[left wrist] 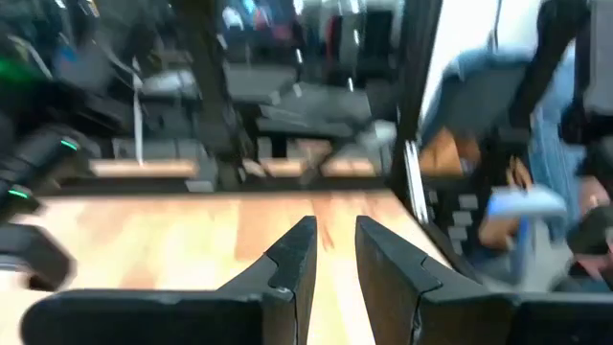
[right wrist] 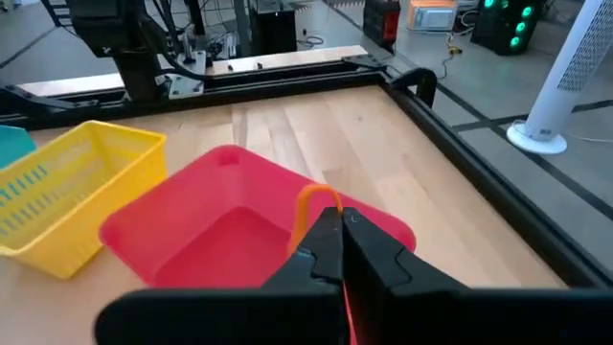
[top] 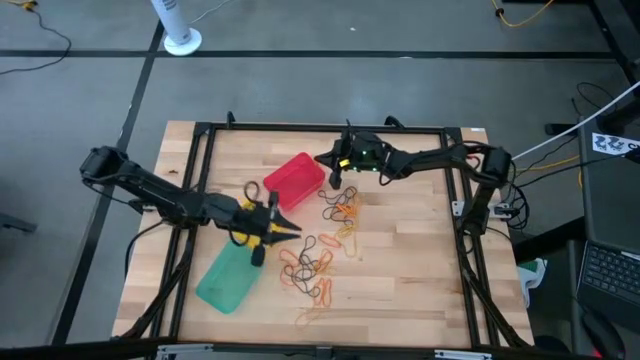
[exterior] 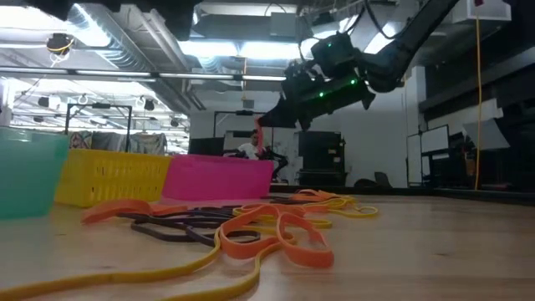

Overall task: Sort rubber bands into baskets
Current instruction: Put the orange rubber band into the red bin, then put the black rubber band into the yellow bin

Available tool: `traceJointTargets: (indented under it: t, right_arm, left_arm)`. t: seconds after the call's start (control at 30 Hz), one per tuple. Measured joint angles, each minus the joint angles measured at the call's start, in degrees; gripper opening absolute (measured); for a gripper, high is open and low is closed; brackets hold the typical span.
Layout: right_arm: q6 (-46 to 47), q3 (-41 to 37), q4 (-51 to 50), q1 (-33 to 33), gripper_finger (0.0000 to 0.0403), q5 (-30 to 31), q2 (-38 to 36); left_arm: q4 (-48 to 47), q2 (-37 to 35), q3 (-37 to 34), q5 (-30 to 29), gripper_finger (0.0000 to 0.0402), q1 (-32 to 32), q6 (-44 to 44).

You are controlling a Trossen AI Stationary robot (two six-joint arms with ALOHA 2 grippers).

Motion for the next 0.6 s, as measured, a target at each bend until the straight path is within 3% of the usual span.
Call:
traceJointTargets:
  t: [0.13, 0.27, 0.43, 0.6]
  right_arm:
    - [0.00, 0.00, 0.55, 0.00, 0.0009, -0.02, 1.69]
    - [0.00, 0.00, 0.71, 0.00, 0.0046, -0.02, 2.62]
    - [0.32, 0.00, 0.38, 0.00, 0.0110, -0.02, 2.62]
    - [1.86, 0.01, 1.08, 0.00, 0.0146, -0.02, 2.61]
  left_arm:
    - [-11.47, 4.05, 5.84, -0.92, 0.0072, -1.83, -1.90]
    - [-19.15, 7.38, 10.30, -1.07, 0.0072, -2.81, -3.55]
    - [-21.19, 9.30, 11.53, -1.13, 0.0072, -3.00, -8.85]
    - [-22.45, 9.76, 11.55, -1.14, 0.0073, -2.70, -15.95]
